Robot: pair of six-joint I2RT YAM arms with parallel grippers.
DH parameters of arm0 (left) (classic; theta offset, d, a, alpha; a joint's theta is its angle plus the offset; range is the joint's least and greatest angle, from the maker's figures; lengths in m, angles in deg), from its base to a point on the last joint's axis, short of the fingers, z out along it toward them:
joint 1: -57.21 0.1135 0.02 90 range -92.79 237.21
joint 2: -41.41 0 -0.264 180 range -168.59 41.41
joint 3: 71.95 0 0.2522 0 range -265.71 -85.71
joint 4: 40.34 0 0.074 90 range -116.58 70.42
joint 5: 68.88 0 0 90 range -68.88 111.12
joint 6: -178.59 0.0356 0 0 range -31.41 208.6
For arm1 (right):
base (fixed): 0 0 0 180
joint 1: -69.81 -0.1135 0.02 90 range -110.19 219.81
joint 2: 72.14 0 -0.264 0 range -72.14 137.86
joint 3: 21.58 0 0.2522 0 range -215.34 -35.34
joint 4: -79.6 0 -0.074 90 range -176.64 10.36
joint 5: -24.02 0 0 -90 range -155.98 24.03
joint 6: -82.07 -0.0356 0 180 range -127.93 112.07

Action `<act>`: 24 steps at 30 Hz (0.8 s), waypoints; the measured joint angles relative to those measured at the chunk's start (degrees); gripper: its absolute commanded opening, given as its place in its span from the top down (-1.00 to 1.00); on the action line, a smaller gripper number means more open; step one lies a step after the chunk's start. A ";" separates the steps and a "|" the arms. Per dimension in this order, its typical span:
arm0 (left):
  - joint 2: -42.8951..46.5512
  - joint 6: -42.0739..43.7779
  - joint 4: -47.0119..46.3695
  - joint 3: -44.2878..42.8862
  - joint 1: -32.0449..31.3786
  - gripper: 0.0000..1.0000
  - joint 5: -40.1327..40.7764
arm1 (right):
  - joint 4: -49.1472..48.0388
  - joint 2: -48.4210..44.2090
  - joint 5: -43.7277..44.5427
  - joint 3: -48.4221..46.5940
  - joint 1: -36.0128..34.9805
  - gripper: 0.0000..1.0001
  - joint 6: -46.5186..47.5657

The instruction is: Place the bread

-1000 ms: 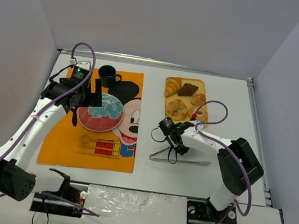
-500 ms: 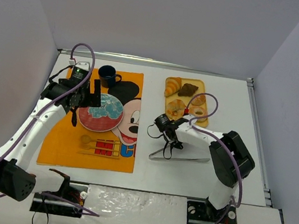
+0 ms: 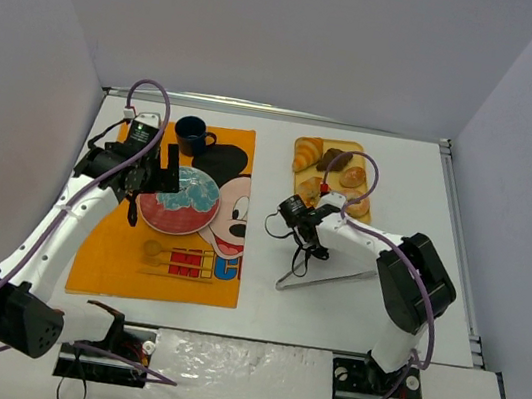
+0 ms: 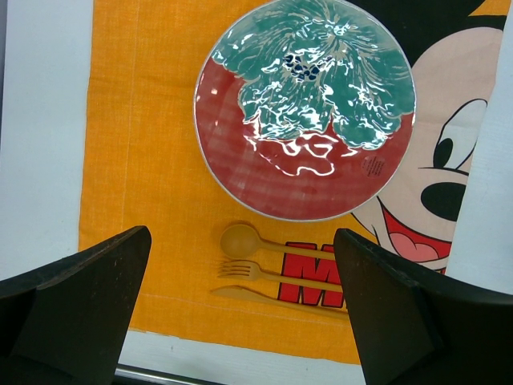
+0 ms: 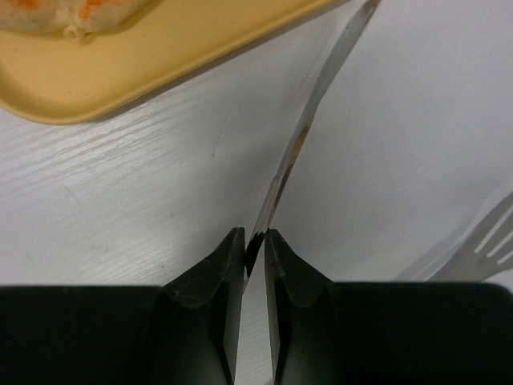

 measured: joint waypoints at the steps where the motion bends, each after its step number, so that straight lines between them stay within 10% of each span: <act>1: 0.00 0.00 0.00 0.00 0.02 -0.94 0.00 | 0.07 -0.26 -0.03 0.28 0.40 0.78 0.48; 17: 0.00 -0.02 -0.09 0.04 0.04 -0.94 0.00 | 0.27 -3.05 -2.40 4.66 4.48 0.97 8.26; 24: -0.45 -0.02 -0.22 0.04 0.04 -0.94 0.00 | 0.69 -5.63 -3.59 5.93 7.48 0.48 9.75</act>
